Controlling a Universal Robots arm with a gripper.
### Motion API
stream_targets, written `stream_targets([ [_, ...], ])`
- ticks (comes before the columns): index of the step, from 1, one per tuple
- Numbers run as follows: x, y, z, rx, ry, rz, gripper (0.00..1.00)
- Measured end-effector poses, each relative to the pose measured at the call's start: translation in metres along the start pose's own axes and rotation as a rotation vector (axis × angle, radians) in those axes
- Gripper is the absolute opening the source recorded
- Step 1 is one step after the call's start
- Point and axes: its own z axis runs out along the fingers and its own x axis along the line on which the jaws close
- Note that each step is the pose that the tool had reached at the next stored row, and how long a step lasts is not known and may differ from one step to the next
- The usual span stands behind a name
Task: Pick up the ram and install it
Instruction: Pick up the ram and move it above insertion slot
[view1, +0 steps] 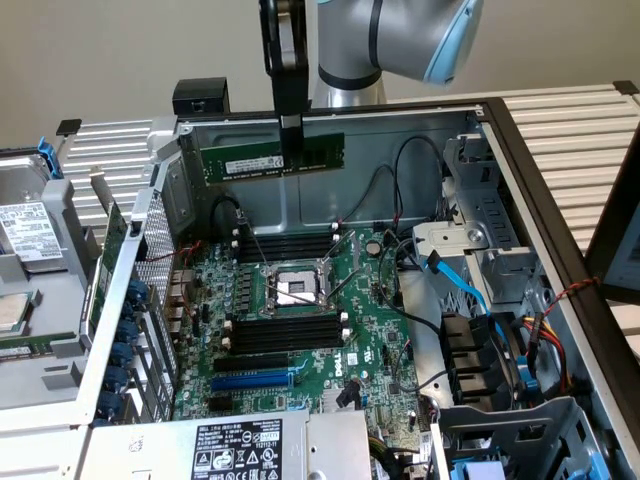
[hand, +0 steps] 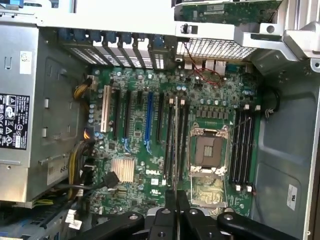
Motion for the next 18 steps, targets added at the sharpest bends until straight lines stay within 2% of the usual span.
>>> stream_targets([
  [1, -0.001, -0.0001, 0.0033, 0.0006, -0.0083, 0.025, 0.13],
  [2, -0.001, 0.001, 0.006, 0.0005, -0.0078, 0.047, 0.13],
  [3, -0.009, 0.0009, 0.0121, 0.0005, -0.0042, 0.047, 0.13],
  [7, -0.02, 0.0006, 0.0183, 0.0004, -0.0019, 0.047, 0.13],
  [10, -0.021, 0.0008, 0.0214, 0.0002, 0.006, 0.052, 0.13],
  [12, -0.021, 0.0009, 0.0242, 0.0, 0.0091, 0.058, 0.13],
  [18, -0.021, 0.0015, 0.034, -0.0011, 0.0112, 0.112, 0.13],
])
